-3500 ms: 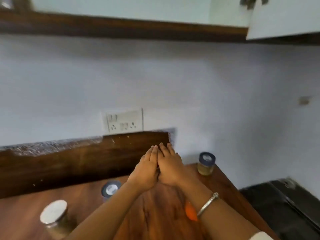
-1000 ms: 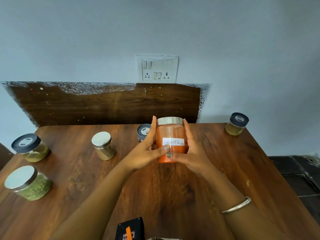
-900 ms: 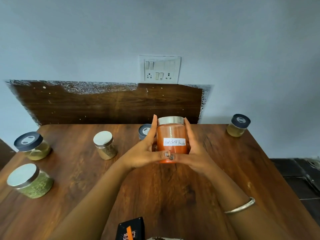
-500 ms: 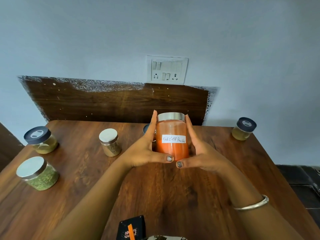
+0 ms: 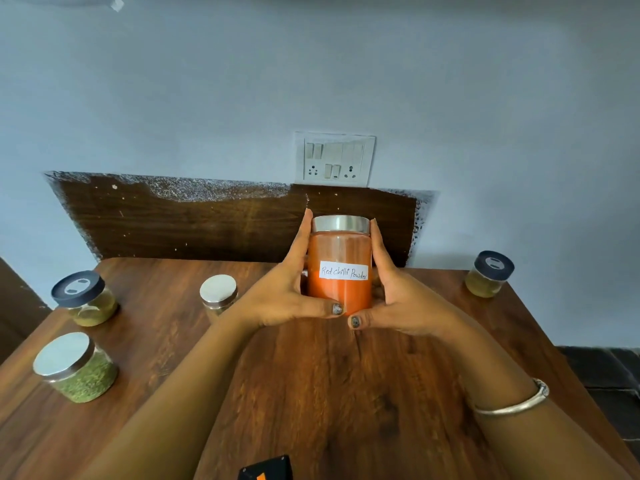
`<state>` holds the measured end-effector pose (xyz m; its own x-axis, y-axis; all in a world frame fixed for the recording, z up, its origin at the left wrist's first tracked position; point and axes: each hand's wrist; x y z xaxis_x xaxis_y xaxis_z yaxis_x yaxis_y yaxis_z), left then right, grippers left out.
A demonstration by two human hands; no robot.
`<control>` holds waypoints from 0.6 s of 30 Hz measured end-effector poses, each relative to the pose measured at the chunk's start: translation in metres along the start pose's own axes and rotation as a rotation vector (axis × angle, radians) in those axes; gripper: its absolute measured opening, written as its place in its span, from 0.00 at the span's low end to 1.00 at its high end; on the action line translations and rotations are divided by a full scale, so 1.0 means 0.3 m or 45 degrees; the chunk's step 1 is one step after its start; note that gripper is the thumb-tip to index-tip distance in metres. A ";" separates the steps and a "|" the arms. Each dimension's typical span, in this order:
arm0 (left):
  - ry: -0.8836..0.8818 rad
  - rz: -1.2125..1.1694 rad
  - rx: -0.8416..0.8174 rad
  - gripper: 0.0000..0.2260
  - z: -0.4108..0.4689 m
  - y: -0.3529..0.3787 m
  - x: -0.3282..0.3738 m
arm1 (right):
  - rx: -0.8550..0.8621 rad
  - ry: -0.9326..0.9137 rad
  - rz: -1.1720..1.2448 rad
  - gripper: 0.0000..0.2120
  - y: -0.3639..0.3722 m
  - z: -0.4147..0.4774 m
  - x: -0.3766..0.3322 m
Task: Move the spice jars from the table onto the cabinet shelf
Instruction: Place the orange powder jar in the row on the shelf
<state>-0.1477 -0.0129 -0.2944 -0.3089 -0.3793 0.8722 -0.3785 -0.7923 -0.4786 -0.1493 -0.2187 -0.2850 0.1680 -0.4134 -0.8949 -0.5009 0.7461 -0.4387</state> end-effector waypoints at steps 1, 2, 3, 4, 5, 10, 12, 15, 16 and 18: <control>0.023 0.035 0.020 0.57 0.012 -0.020 0.026 | 0.016 -0.004 -0.026 0.62 -0.018 0.010 -0.027; 0.057 0.098 0.048 0.56 0.028 -0.044 0.057 | 0.036 -0.022 -0.045 0.62 -0.040 0.023 -0.056; 0.091 0.162 0.080 0.54 0.043 -0.070 0.089 | 0.059 -0.052 -0.069 0.62 -0.065 0.036 -0.090; 0.117 0.212 0.118 0.53 0.058 -0.094 0.121 | 0.082 -0.082 -0.105 0.62 -0.088 0.048 -0.121; 0.143 0.247 0.158 0.51 0.075 -0.123 0.156 | 0.110 -0.124 -0.143 0.62 -0.116 0.061 -0.160; 0.297 0.447 0.403 0.44 0.147 -0.254 0.332 | 0.271 -0.363 -0.285 0.57 -0.244 0.129 -0.363; 0.369 0.556 0.506 0.39 0.179 -0.312 0.405 | 0.357 -0.458 -0.333 0.55 -0.294 0.157 -0.446; 0.458 0.696 0.584 0.40 0.231 -0.414 0.510 | 0.450 -0.556 -0.339 0.56 -0.366 0.200 -0.572; 0.494 0.738 0.599 0.41 0.246 -0.449 0.543 | 0.478 -0.588 -0.340 0.57 -0.388 0.215 -0.613; 0.564 0.795 0.628 0.43 0.277 -0.522 0.608 | 0.518 -0.654 -0.348 0.59 -0.429 0.245 -0.698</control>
<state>-0.0725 0.0023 -0.0519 -0.6779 -0.6705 0.3014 0.3549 -0.6576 -0.6645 -0.0576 -0.1897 -0.0472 0.6716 -0.3900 -0.6299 -0.0436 0.8280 -0.5590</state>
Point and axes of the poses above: each hand's wrist, its own z-axis towards the middle knuckle, its own y-axis out of the palm, x = y × z, and after that the axes turned 9 degrees about z, right-handed
